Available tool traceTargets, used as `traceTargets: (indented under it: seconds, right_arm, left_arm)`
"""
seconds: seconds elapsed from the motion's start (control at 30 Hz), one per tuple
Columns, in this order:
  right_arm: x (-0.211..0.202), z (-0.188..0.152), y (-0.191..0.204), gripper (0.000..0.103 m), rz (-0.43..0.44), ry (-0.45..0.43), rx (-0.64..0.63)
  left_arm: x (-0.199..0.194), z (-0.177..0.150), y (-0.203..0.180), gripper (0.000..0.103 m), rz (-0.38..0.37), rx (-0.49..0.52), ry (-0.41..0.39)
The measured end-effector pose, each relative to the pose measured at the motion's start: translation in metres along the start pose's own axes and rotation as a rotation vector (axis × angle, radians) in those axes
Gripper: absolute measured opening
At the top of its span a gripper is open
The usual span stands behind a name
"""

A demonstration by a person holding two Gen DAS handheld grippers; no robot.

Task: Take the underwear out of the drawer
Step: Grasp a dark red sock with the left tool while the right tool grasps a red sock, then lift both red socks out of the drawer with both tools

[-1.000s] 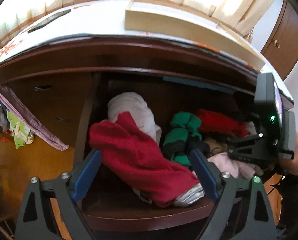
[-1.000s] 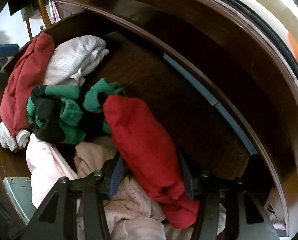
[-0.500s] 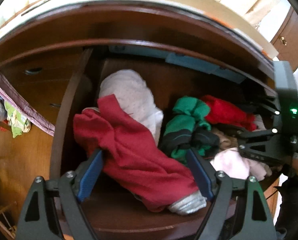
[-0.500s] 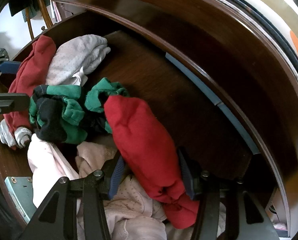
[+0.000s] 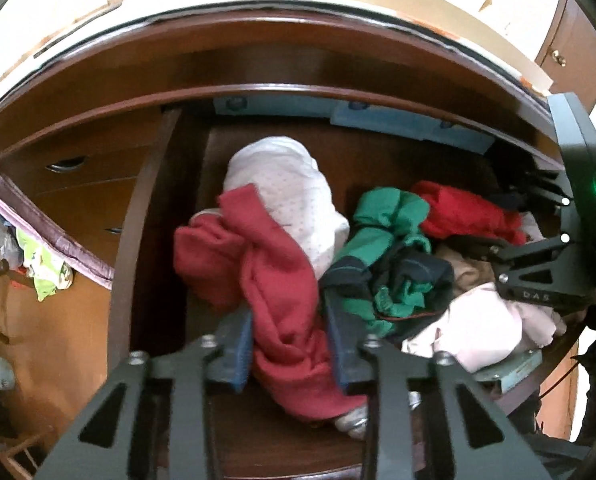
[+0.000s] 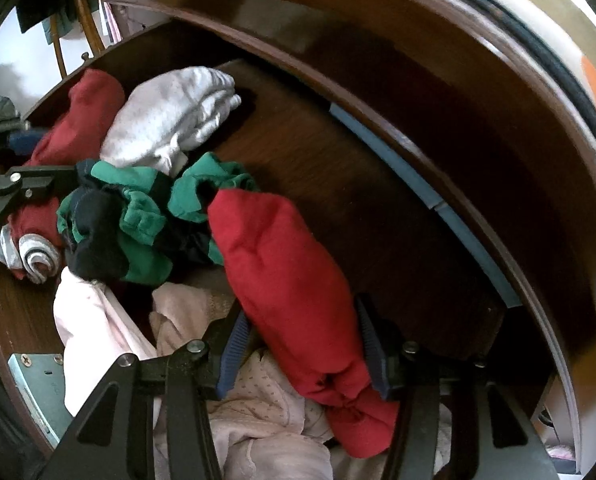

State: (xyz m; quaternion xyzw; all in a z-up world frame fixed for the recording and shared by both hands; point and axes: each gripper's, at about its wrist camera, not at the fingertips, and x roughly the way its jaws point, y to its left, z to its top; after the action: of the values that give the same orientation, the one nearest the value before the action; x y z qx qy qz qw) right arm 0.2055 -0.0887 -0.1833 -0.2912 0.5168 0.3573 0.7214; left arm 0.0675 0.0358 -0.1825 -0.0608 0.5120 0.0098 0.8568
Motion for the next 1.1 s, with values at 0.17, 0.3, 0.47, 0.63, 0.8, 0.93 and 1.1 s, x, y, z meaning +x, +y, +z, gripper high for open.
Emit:
traceTargets:
  seconds: [0.17, 0.3, 0.47, 0.63, 0.8, 0.93, 1.1]
  right_arm:
    - [-0.008, -0.003, -0.004, 0.050, -0.001, -0.026, 0.014]
    - [-0.016, -0.005, -0.008, 0.049, 0.002, -0.059, 0.029]
    - [-0.025, -0.008, -0.012, 0.048, 0.007, -0.100, 0.040]
    - [-0.036, -0.013, -0.013, 0.048, 0.005, -0.156, 0.034]
    - [-0.048, -0.014, -0.008, 0.048, 0.007, -0.215, 0.024]
    - [-0.057, -0.019, -0.004, 0.047, -0.007, -0.256, 0.009]
    - [-0.070, -0.027, -0.007, 0.047, 0.009, -0.309, 0.016]
  left_arm:
    - [-0.013, 0.000, 0.000, 0.013, -0.010, 0.026, -0.049]
    - [-0.017, -0.001, 0.001, 0.012, -0.024, 0.031, -0.067]
    - [-0.028, 0.001, 0.002, 0.012, -0.042, 0.030, -0.102]
    - [-0.041, 0.003, 0.000, 0.012, -0.059, 0.038, -0.151]
    - [-0.053, 0.003, -0.003, 0.011, -0.067, 0.050, -0.213]
    - [-0.063, 0.004, -0.005, 0.011, -0.073, 0.064, -0.266]
    - [-0.072, 0.004, -0.010, 0.011, -0.053, 0.087, -0.320]
